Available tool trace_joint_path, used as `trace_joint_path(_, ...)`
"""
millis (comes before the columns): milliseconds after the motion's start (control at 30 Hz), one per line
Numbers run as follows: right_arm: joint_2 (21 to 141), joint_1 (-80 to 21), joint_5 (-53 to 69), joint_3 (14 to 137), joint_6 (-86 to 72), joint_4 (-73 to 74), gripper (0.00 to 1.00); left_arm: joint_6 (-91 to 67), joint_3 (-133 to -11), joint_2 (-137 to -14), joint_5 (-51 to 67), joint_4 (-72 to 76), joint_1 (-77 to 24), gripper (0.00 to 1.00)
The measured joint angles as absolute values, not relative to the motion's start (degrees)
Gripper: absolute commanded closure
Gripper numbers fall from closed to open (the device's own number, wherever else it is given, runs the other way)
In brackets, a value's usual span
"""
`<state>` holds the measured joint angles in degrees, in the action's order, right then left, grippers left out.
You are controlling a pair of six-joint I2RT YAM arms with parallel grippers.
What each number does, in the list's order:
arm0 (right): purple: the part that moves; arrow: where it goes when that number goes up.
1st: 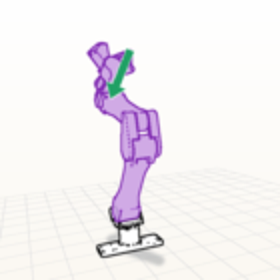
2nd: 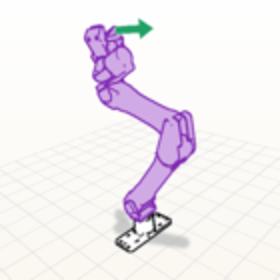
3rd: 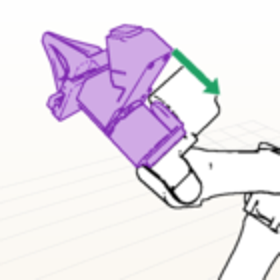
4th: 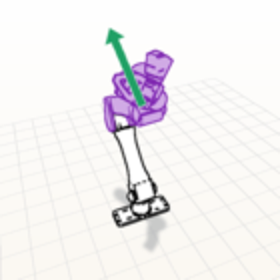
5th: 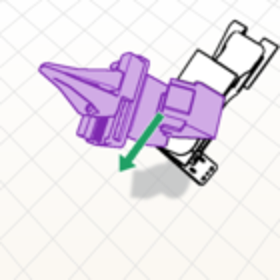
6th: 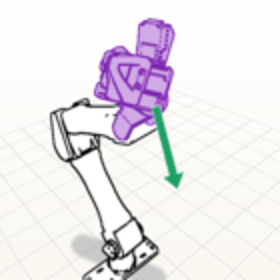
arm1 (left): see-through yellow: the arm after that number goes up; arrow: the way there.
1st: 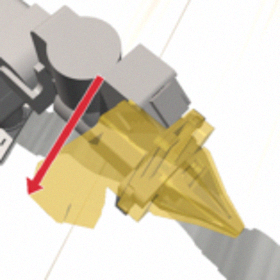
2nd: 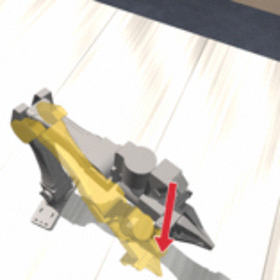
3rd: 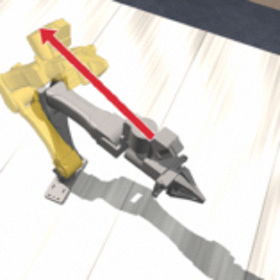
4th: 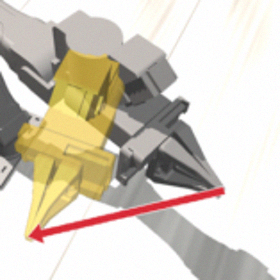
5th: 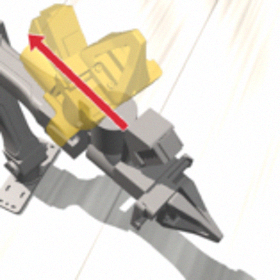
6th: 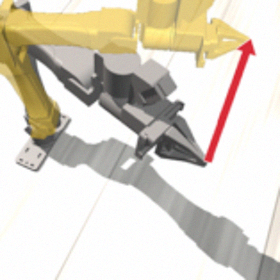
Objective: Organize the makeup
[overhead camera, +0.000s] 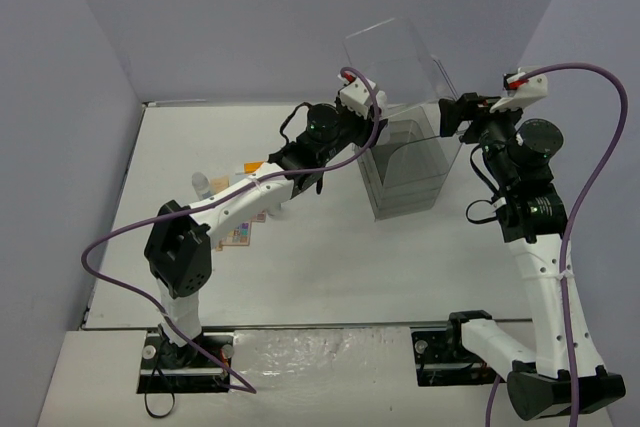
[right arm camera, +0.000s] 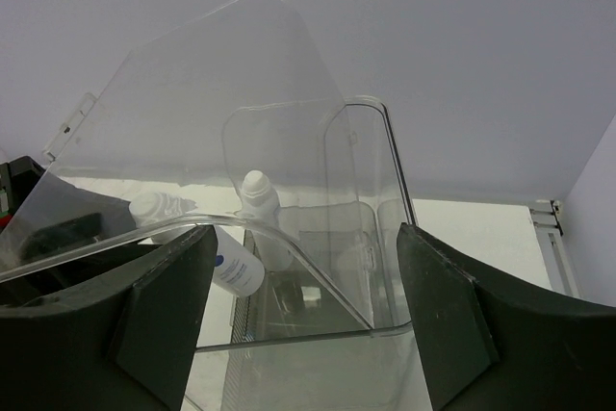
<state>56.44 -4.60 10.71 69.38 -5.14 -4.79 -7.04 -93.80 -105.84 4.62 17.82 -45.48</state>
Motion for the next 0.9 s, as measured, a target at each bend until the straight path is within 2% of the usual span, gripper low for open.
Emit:
trace_joint_path(200, 56.4, -4.6, 11.0, 67.7, -4.0, -6.8, 0.50, -6.9, -93.8, -105.8, 4.6, 17.2, -45.9, 1.00)
trace_joint_path(533, 57.3, -3.7, 15.2, 66.2, -0.1, -10.0, 0.66, -6.1, -94.9, -105.8, 4.7, 14.7, -46.1, 1.00)
trace_joint_path(900, 58.6, -2.9, 17.4, 66.2, 2.9, -11.4, 0.92, -6.0, -95.5, -105.8, 4.7, 13.5, -46.1, 1.00)
